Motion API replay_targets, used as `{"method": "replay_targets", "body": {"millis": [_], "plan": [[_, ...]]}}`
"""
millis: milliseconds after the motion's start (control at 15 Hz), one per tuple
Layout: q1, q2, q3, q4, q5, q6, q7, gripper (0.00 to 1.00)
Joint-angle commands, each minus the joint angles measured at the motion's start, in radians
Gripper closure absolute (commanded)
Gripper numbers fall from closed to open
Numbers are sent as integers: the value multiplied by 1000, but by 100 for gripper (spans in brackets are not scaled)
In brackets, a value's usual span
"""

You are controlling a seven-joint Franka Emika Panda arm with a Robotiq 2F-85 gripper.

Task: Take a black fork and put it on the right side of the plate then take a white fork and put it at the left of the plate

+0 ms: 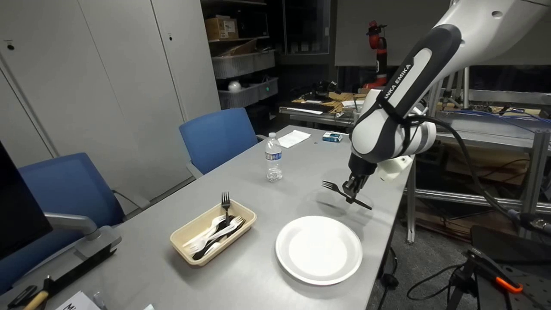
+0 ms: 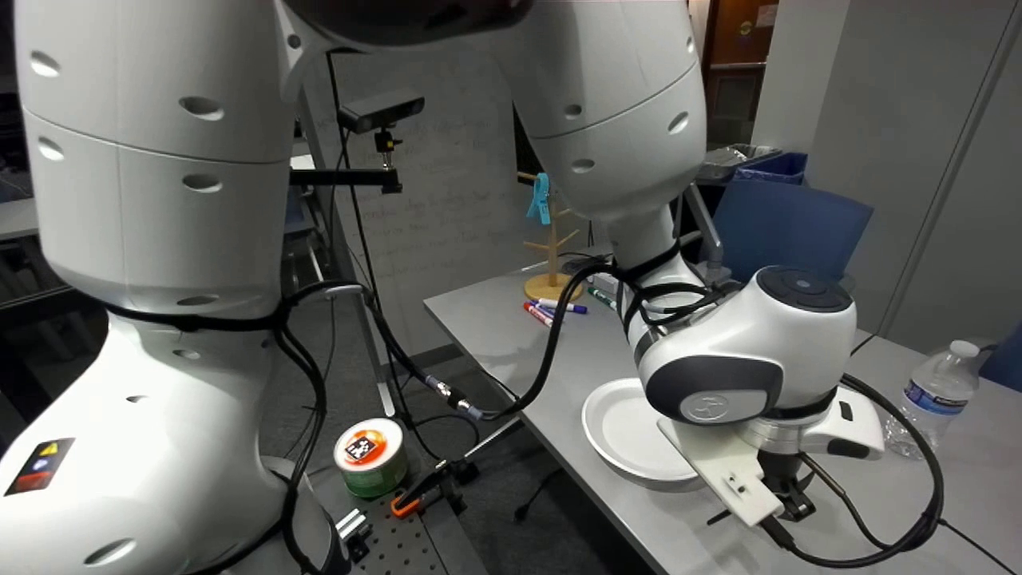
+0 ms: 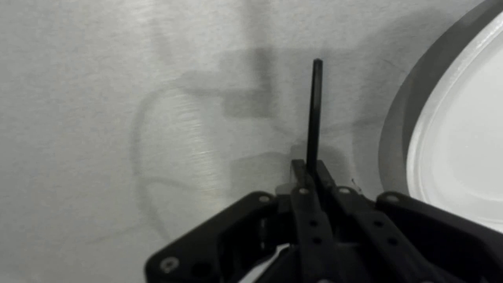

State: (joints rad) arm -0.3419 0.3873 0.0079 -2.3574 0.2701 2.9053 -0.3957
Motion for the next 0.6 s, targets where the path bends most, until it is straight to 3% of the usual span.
{"method": "replay_targets", "body": {"millis": [0,533], "plan": [[-40,98,51,102,-10,-32,10,99],[-74,181,104,188,-23,-88,-7,99]]}}
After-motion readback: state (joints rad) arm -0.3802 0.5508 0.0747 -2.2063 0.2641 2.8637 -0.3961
